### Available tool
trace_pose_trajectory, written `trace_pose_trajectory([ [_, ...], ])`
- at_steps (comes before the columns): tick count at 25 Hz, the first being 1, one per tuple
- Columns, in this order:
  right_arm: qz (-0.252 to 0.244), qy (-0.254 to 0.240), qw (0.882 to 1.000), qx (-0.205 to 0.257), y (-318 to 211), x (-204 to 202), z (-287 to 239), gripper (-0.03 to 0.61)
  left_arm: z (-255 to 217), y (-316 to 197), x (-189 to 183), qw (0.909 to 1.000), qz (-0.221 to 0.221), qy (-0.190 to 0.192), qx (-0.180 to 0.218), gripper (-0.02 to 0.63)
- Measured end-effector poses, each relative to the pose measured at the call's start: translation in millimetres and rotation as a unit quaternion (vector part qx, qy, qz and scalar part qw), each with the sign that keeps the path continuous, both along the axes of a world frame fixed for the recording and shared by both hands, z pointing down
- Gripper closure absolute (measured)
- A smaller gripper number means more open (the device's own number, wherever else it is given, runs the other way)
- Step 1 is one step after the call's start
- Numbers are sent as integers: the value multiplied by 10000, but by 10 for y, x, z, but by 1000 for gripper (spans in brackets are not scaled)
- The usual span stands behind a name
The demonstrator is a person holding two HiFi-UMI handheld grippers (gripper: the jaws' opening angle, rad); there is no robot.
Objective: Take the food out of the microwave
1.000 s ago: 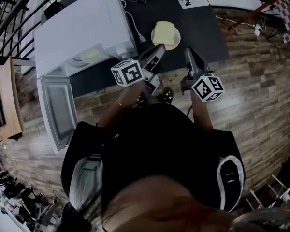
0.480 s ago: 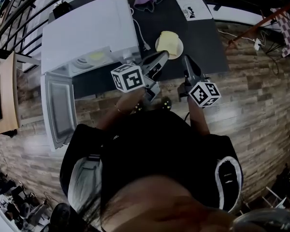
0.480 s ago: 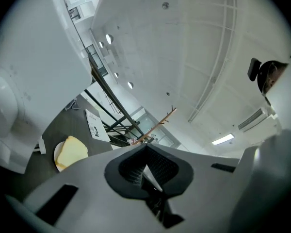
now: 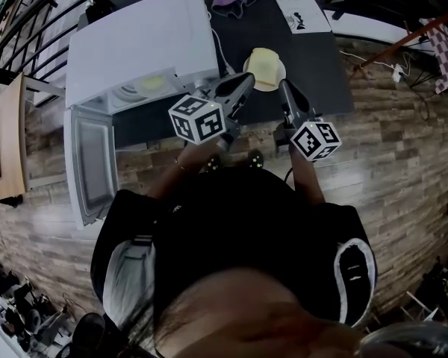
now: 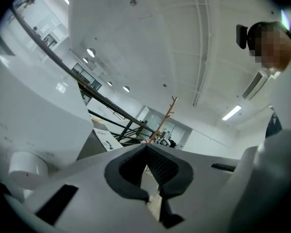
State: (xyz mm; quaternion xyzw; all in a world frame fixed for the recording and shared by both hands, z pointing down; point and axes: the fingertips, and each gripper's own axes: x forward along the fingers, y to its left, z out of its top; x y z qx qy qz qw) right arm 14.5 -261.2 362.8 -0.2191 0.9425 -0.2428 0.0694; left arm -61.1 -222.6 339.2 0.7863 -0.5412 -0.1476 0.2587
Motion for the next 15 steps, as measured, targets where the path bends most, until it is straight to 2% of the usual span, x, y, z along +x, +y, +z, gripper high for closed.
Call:
trace_pose_trajectory([
  [5, -48, 7, 10000, -12, 31, -42, -4, 583, -7, 4, -71, 9988, -91, -486, 35, 607],
  [10, -70, -27, 10000, -17, 39, -73, 0, 583, 13, -11, -103, 9923, -158, -1225, 95, 607],
  [15, -30, -63, 9999, -129, 33, -32, 17, 583, 6, -7, -58, 9868, -132, -1608, 142, 607],
])
